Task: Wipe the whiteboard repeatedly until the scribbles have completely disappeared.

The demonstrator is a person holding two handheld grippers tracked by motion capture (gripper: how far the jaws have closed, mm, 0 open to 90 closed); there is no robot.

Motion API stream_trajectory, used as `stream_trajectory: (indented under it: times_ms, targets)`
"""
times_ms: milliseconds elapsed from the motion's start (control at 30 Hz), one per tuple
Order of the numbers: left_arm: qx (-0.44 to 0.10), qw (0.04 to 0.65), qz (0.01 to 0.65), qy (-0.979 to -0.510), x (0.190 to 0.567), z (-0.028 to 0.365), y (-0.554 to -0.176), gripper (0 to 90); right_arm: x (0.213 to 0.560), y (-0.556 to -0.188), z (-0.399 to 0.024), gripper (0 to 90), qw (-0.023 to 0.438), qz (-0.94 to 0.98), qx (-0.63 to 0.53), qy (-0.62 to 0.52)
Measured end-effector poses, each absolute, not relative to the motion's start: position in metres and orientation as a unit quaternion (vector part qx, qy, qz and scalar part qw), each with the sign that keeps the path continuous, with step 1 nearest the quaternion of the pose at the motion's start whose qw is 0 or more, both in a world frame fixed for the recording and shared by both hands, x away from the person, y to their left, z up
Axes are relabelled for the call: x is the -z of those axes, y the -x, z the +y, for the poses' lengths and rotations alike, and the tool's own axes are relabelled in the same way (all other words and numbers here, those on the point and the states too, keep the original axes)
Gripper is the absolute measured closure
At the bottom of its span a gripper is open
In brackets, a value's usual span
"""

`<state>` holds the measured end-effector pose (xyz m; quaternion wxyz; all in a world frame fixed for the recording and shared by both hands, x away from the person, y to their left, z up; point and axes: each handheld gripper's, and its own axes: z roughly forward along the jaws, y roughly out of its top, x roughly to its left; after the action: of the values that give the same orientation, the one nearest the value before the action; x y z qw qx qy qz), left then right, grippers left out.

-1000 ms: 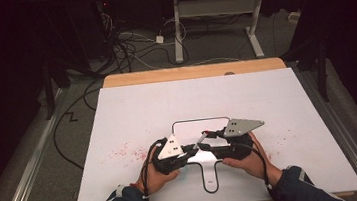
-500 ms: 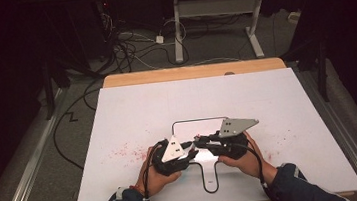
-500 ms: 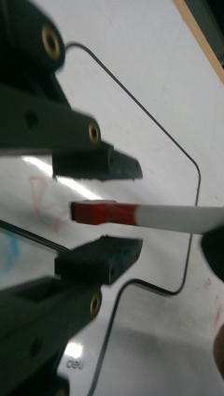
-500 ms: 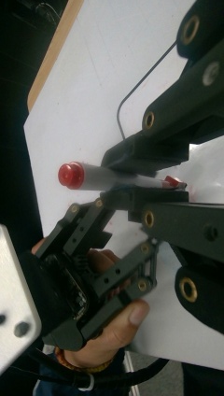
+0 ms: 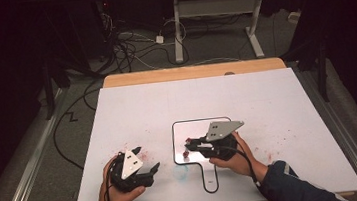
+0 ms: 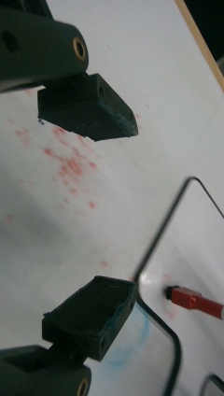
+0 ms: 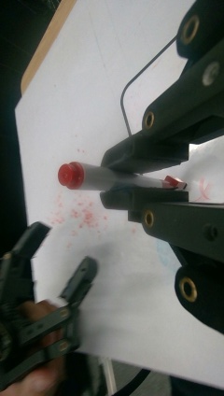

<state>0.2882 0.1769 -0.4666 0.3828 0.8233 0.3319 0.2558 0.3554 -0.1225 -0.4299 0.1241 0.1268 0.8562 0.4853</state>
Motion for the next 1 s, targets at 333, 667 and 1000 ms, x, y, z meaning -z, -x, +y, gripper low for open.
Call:
stream_trajectory:
  times_ms: [333, 667, 1000]
  targets:
    - [-0.245, 0.375, 0.328, -0.832, 0.472, 0.175, -0.287, 21.3, 0.426, -0.365, -0.099, 81.7, 0.170, 0.868, -0.448, -0.130]
    - [-0.239, 0.375, 0.324, -0.835, 0.472, 0.174, -0.287, 21.3, 0.422, -0.361, -0.095, 81.9, 0.161, 0.878, -0.431, -0.135]
    - [-0.241, 0.373, 0.321, -0.837, 0.472, 0.174, -0.287, 21.3, 0.422, -0.350, -0.105, 81.8, 0.137, 0.878, -0.439, -0.137]
